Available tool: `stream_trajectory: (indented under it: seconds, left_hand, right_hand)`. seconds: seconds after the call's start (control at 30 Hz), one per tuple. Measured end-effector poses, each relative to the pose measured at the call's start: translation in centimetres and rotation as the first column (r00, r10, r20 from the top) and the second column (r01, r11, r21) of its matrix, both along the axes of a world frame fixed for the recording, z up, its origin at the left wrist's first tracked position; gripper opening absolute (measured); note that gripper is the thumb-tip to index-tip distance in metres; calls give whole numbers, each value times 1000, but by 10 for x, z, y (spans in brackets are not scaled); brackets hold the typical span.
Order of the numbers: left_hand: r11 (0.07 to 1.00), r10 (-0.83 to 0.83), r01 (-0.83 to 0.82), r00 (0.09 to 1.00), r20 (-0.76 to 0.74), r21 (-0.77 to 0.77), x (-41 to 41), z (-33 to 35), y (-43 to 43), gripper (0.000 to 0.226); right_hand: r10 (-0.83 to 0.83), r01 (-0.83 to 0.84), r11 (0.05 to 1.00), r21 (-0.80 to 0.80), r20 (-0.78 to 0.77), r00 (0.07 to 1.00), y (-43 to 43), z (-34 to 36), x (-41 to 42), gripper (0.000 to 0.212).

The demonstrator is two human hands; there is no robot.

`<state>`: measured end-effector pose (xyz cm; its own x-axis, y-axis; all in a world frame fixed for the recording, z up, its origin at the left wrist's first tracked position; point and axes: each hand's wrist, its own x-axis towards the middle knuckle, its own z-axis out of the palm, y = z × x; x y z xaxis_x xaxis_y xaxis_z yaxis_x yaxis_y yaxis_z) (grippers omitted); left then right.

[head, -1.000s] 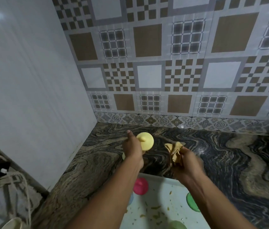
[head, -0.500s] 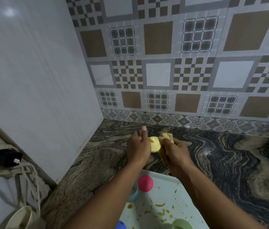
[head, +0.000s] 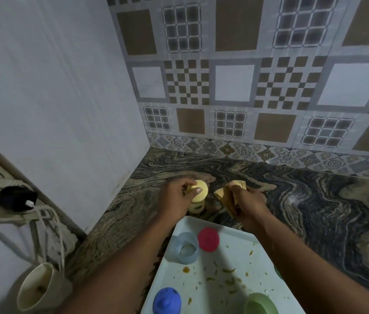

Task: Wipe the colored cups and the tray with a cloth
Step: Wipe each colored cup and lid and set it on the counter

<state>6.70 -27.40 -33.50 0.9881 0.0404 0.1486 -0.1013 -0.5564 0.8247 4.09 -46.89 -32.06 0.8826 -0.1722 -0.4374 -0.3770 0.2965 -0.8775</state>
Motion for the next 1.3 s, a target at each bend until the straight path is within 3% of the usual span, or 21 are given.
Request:
stream_trajectory:
  seconds: [0.07, 0.23, 0.43, 0.83, 1.0, 1.1, 1.2, 1.3]
  left_hand:
    - [999, 35, -35, 999, -36, 11, 6, -9, 6, 20]
    - [988, 9, -3, 999, -41, 154, 19, -28, 3, 24]
    - [966, -37, 59, 995, -94, 250, 33, -38, -5, 26]
    - [985, -37, 56, 993, -112, 165, 35, -48, -1, 23]
    - [959, -28, 73, 986, -165, 272, 34, -41, -3, 26]
    - [941, -75, 142, 973, -218, 307, 30, -36, -4, 45]
    - [956, -119, 170, 969, -215, 238, 21, -34, 2, 61]
    - [953, -136, 167, 981, -137, 252, 6, -31, 12, 48]
  right_hand:
    - [44, -44, 998, -38, 3, 999, -2, -7, 2, 36]
    - [24, -30, 996, -89, -68, 997, -4, -26, 10, 19]
    - [-13, 9, 996, -87, -51, 999, -6, -35, 14, 10]
    - [53, -59, 997, -57, -92, 994, 0, -43, 8, 26]
    - [72, -68, 997, 34, -140, 988, 9, -35, 1, 23]
    - [105, -93, 991, 93, -135, 985, 8, -34, -7, 28]
    - [130, -119, 989, 87, -125, 984, 2, -36, -18, 31]
    - [124, -115, 990, 76, -121, 985, -4, -36, -29, 23]
